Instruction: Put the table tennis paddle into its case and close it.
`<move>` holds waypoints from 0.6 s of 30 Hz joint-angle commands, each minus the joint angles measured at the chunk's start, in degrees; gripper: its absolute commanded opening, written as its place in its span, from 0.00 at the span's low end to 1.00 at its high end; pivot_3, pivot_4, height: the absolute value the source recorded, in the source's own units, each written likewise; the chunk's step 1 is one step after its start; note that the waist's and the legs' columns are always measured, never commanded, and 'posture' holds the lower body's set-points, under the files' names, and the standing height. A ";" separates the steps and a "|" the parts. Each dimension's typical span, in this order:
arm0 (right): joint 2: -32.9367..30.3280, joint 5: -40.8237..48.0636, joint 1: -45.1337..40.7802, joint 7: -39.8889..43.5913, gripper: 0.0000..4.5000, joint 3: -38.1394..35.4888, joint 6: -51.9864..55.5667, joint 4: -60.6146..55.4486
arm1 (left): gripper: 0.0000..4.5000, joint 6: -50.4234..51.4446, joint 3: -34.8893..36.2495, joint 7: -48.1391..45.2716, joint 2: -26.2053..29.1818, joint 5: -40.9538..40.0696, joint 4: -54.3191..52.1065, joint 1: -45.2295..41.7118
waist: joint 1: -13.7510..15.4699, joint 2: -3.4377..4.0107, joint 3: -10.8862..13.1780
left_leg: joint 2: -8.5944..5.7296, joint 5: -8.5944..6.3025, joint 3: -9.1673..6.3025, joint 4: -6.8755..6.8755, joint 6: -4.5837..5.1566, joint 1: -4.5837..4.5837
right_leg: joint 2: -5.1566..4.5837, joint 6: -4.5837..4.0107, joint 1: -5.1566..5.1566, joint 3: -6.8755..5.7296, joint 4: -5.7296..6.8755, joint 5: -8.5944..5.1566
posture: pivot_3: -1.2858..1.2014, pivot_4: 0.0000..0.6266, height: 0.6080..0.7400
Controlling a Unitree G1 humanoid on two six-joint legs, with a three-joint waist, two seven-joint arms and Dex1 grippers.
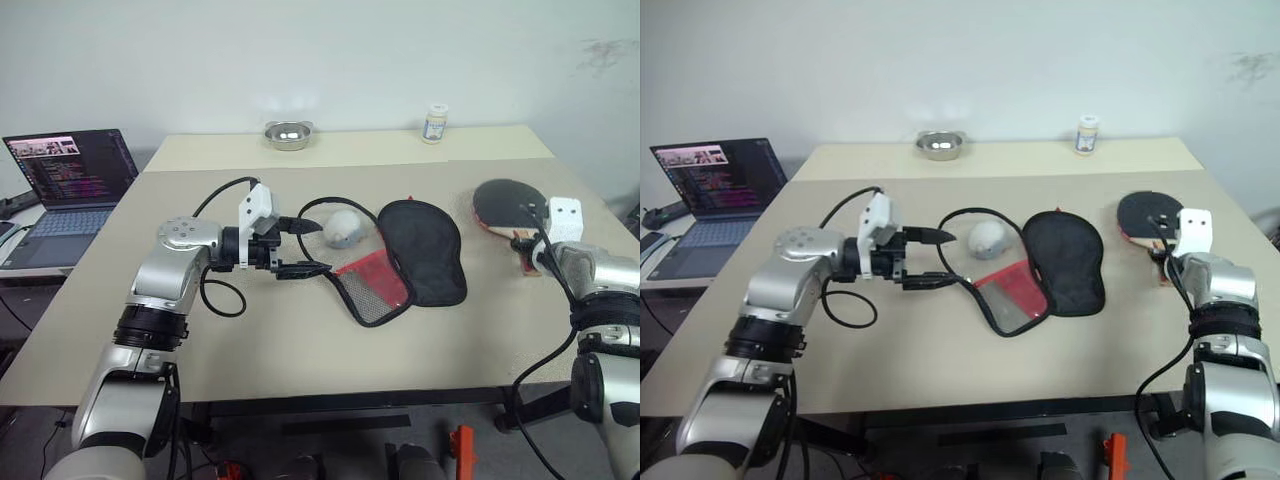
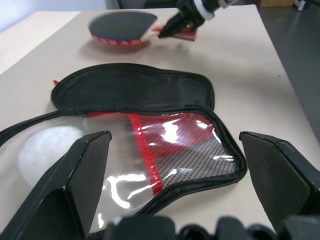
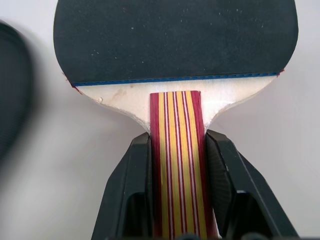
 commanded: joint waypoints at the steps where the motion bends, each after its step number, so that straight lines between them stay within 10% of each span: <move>1: 5.53 4.78 1.85 -3.92 0.24 -2.27 8.87 -20.12 | 1.00 -0.59 2.26 0.60 1.24 -0.85 -1.54 -0.09 | -0.01 0.01 -0.01 | 0.01 0.00 0.00 0.00 0.00 0.00 | 0.01 0.00 -0.01 0.01 0.01 0.00 | 0.52 0.24 1.00; 10: 23.99 6.50 9.58 -14.69 0.24 -2.86 18.02 -38.36 | 1.00 -1.43 1.64 1.40 1.19 -0.21 -1.13 -0.49 | 1.14 0.02 -0.01 | -0.06 0.00 -0.08 0.05 0.00 0.00 | -0.02 -0.01 0.00 -0.03 0.05 0.00 | 0.52 0.24 1.00; 18: 25.13 4.84 11.95 -15.08 0.24 -0.88 15.60 -36.38 | 1.00 -3.75 1.28 0.69 0.88 0.29 1.22 -0.53 | 1.10 0.02 -0.01 | -0.05 0.00 -0.06 0.04 0.00 0.01 | -0.01 -0.01 -0.02 -0.02 0.07 0.00 | 0.52 0.24 1.00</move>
